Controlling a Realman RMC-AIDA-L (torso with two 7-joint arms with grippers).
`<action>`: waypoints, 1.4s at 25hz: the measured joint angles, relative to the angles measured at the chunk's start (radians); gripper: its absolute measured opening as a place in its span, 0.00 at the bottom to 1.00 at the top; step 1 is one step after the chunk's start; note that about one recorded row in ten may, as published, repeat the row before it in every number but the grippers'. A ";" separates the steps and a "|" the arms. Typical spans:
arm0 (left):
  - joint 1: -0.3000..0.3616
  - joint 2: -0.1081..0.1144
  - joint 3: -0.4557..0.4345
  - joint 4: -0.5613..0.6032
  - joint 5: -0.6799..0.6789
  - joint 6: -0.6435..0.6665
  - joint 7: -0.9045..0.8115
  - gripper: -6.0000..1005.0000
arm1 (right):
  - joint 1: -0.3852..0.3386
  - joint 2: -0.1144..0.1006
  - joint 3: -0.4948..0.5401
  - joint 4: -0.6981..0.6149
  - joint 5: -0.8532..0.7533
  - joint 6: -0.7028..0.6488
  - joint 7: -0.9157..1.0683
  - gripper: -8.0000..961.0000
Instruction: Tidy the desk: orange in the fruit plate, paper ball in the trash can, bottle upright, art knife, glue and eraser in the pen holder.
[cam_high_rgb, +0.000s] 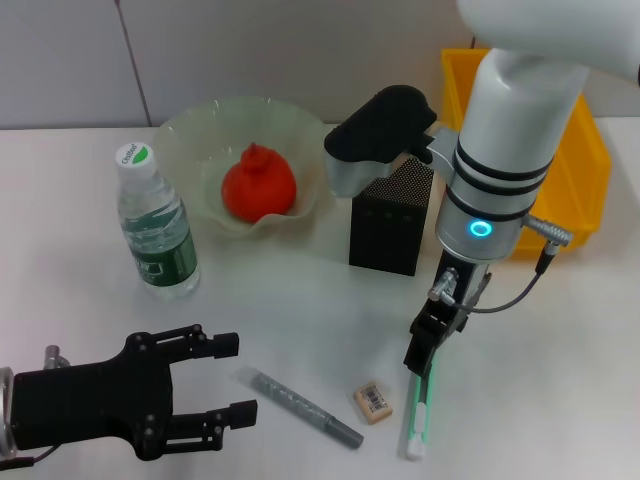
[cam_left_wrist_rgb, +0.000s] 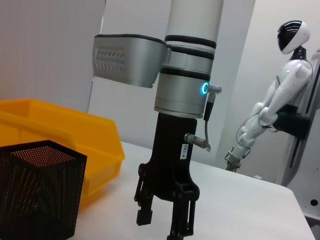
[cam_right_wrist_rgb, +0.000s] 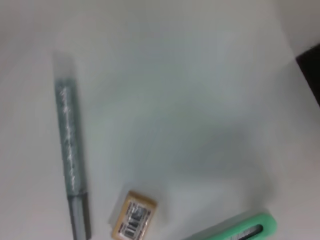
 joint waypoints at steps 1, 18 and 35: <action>0.000 -0.001 0.000 0.000 0.000 0.000 0.001 0.78 | 0.000 0.000 0.000 0.000 0.000 0.000 0.000 0.81; -0.006 -0.005 -0.005 0.000 -0.004 0.000 0.004 0.78 | 0.017 -0.002 0.005 0.094 0.084 0.005 0.173 0.81; -0.018 -0.007 -0.005 0.000 -0.008 -0.001 0.008 0.78 | 0.003 0.000 -0.028 0.102 0.056 0.072 0.174 0.80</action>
